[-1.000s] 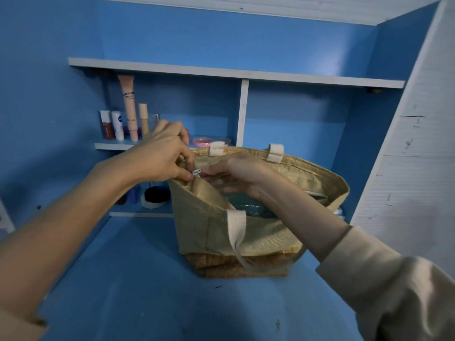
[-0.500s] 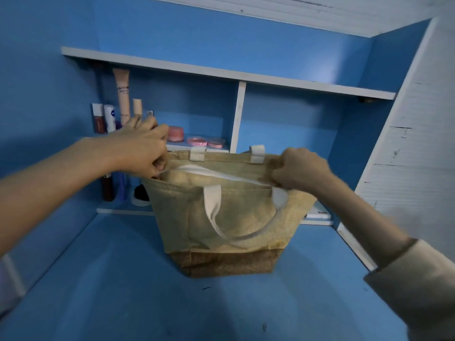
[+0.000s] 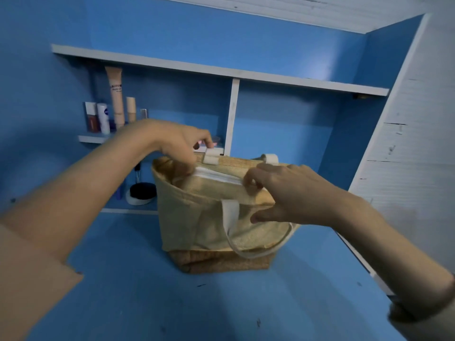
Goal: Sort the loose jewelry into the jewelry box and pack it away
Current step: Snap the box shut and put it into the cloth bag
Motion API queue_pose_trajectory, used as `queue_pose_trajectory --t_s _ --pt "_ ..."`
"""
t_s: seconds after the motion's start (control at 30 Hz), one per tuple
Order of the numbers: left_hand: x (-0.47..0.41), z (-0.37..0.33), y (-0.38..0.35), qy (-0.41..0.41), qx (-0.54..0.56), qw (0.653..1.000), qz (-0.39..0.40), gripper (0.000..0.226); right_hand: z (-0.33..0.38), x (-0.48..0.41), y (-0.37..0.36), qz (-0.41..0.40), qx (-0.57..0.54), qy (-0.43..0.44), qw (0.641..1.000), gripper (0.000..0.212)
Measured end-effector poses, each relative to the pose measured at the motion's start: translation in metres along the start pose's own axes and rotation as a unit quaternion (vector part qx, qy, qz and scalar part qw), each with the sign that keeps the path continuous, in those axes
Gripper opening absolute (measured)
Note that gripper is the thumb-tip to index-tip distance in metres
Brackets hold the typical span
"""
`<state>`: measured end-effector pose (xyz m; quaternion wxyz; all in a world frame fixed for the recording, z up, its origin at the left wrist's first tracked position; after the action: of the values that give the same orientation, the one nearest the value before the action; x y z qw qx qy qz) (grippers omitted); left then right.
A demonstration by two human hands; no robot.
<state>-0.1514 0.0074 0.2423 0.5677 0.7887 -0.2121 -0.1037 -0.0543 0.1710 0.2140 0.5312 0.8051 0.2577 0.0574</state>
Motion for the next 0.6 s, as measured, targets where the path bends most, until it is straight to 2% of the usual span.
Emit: queue_pose_trajectory --t_s 0.07,0.13,0.2,0.23,0.3,0.37,0.43,0.6 --pt "-0.004 -0.011 -0.003 -0.03 0.082 0.996 -0.001 0.053 0.0 0.001 0.001 -0.011 0.033 -0.002 0.999 0.05" --pt "-0.01 -0.017 -0.01 -0.048 0.154 0.987 -0.012 0.04 0.003 0.001 -0.002 -0.003 0.05 0.02 0.999 0.033" --pt "-0.018 -0.021 -0.013 -0.071 0.128 0.988 -0.039 0.02 0.007 -0.001 -0.005 0.008 0.064 0.047 0.997 0.015" --pt "-0.024 -0.018 -0.012 -0.083 0.093 0.99 -0.066 0.017 0.004 -0.003 -0.004 0.007 0.057 0.038 0.998 0.011" --pt "-0.032 -0.004 -0.002 -0.076 0.041 0.985 -0.15 0.037 -0.017 -0.008 0.0 -0.016 0.021 -0.016 1.0 0.013" --pt "-0.038 0.007 0.006 -0.06 0.041 0.978 -0.197 0.041 -0.043 -0.015 0.005 -0.041 -0.036 -0.059 0.997 0.026" --pt "-0.038 0.008 0.009 -0.046 0.041 0.981 -0.186 0.035 -0.062 -0.018 0.01 -0.05 -0.082 -0.072 0.993 0.026" --pt "-0.026 -0.011 0.007 -0.037 0.123 0.986 -0.109 0.042 -0.093 -0.005 0.016 -0.087 -0.104 -0.099 0.986 0.009"
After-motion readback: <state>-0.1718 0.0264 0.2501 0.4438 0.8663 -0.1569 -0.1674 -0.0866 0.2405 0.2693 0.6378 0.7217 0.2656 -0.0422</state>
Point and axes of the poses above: each hand's wrist, its own x-axis away from the middle knuckle, its own y-axis out of the back of the hand, z = x × y, the point moved 4 cm from there along -x, towards the middle knuckle, and after that the axes turned 11 degrees about x, right-handed, at the moved point
